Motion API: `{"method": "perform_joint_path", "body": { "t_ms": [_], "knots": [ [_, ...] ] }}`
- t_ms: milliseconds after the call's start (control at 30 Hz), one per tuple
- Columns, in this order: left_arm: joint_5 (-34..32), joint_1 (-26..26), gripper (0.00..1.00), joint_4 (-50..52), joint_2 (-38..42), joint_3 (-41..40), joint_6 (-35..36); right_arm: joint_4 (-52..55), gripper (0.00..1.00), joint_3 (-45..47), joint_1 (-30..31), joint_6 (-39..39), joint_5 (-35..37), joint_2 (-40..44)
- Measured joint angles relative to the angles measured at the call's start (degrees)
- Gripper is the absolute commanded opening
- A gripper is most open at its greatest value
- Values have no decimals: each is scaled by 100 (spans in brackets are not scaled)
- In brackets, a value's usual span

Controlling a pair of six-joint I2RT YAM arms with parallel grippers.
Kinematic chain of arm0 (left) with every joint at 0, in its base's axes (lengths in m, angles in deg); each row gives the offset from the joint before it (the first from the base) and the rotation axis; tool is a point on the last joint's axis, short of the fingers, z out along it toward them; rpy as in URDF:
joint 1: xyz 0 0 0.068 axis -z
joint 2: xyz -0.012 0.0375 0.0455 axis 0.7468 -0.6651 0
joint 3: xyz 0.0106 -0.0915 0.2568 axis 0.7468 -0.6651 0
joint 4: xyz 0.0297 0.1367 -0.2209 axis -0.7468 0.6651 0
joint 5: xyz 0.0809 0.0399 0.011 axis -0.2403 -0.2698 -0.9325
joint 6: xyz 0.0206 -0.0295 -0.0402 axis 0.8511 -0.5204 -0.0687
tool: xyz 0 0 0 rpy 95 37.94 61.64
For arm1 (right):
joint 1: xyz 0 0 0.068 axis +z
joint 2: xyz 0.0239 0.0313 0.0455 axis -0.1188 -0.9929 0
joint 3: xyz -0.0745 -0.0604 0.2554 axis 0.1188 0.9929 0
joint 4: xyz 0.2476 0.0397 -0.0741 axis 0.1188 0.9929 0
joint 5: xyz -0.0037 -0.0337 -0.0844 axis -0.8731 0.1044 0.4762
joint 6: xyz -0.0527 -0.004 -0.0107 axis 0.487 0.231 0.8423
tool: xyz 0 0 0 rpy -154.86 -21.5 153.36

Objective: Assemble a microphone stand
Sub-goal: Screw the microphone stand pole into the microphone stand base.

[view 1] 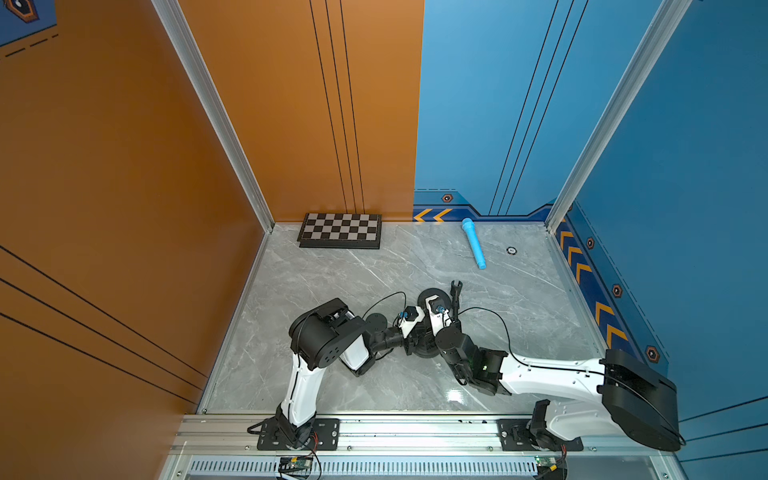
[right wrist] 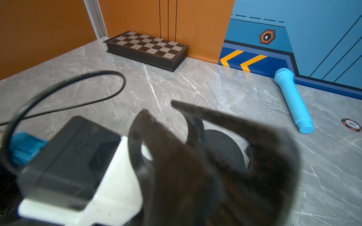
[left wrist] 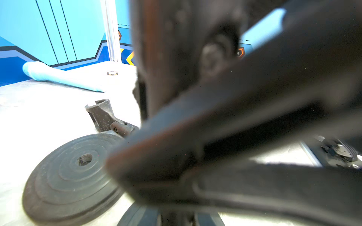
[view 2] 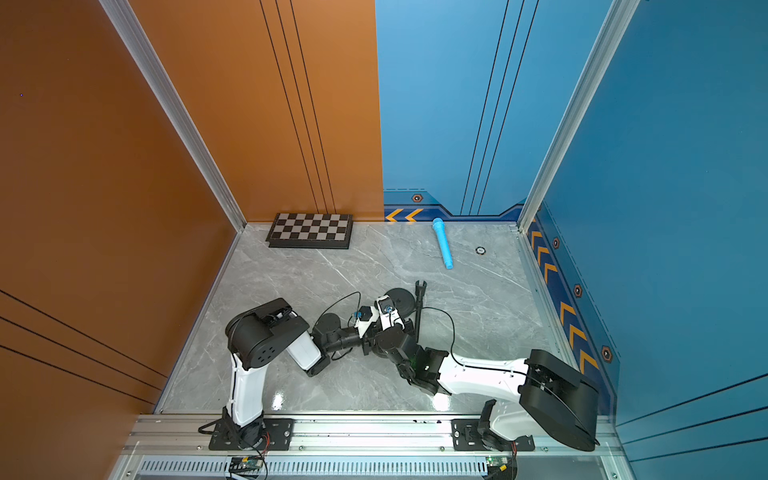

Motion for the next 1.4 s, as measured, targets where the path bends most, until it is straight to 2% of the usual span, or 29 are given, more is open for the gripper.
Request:
{"method": "perform_joint_path", "body": {
  "t_ms": [167, 333, 567, 733, 800, 833, 867, 933, 1033, 1133, 1400],
  "knots": [
    [2, 11, 19, 7, -4, 11, 15, 496, 53, 232, -822, 667, -1731, 1130],
    [11, 11, 19, 4, -22, 26, 33, 887, 55, 299, -1759, 1279, -3348, 1690],
    [31, 11, 19, -33, -46, 24, 57, 1198, 56, 114, -2492, 1945, -4975, 1397],
    [31, 11, 20, -35, -46, 24, 59, 1088, 56, -35, -2542, 2002, -5521, 876],
    [31, 11, 20, -37, -46, 24, 59, 1016, 53, -136, -2524, 2002, -5619, 651],
    [31, 11, 20, -39, -48, 24, 61, 960, 45, -184, -2509, 2000, -5626, 553],
    [33, 11, 20, -48, -55, 24, 59, 925, 32, -245, -2492, 2000, -5633, 459],
    [20, 9, 20, -50, -63, 28, 35, 874, 12, -326, -2448, 2041, -5670, 354],
    [22, -13, 22, -98, -87, 15, -11, 807, 0, -332, -2271, 2055, -5418, 332],
    [2, -37, 26, -140, -175, -22, -15, 715, 0, -297, -1838, 1932, -4577, 352],
    [-7, -85, 29, -343, -341, -52, -83, 114, 0, 57, -210, 911, -977, 323]
  ]
}}
